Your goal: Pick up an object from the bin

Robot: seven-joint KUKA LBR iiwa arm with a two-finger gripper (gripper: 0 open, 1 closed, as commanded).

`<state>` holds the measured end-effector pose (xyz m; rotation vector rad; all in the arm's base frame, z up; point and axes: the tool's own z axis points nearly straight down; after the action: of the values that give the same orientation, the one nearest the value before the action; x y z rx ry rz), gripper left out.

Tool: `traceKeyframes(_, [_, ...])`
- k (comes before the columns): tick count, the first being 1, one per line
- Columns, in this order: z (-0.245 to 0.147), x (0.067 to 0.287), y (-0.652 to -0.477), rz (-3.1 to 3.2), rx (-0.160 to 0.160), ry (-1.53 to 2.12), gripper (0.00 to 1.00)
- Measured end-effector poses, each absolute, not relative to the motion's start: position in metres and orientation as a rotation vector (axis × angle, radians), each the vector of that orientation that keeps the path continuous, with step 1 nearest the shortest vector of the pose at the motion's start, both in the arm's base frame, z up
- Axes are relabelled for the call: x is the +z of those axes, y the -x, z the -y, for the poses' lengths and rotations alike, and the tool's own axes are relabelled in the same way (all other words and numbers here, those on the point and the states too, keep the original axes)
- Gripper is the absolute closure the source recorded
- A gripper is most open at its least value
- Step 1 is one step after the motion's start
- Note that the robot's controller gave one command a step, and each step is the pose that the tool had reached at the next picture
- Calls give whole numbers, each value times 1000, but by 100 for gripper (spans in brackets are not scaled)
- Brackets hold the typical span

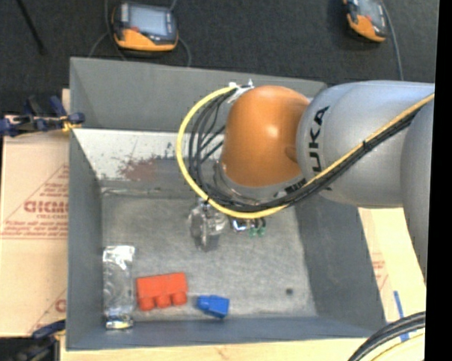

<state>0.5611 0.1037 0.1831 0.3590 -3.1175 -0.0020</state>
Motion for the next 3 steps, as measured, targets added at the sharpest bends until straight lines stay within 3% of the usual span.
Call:
traceKeyframes(1, [-124,154,-524,3053,0,-741,100])
traceKeyframes(2, [-124,154,-524,3054,-1,-737,0])
traceKeyframes(3, [-159,84,-507,3058,-4,-704,0])
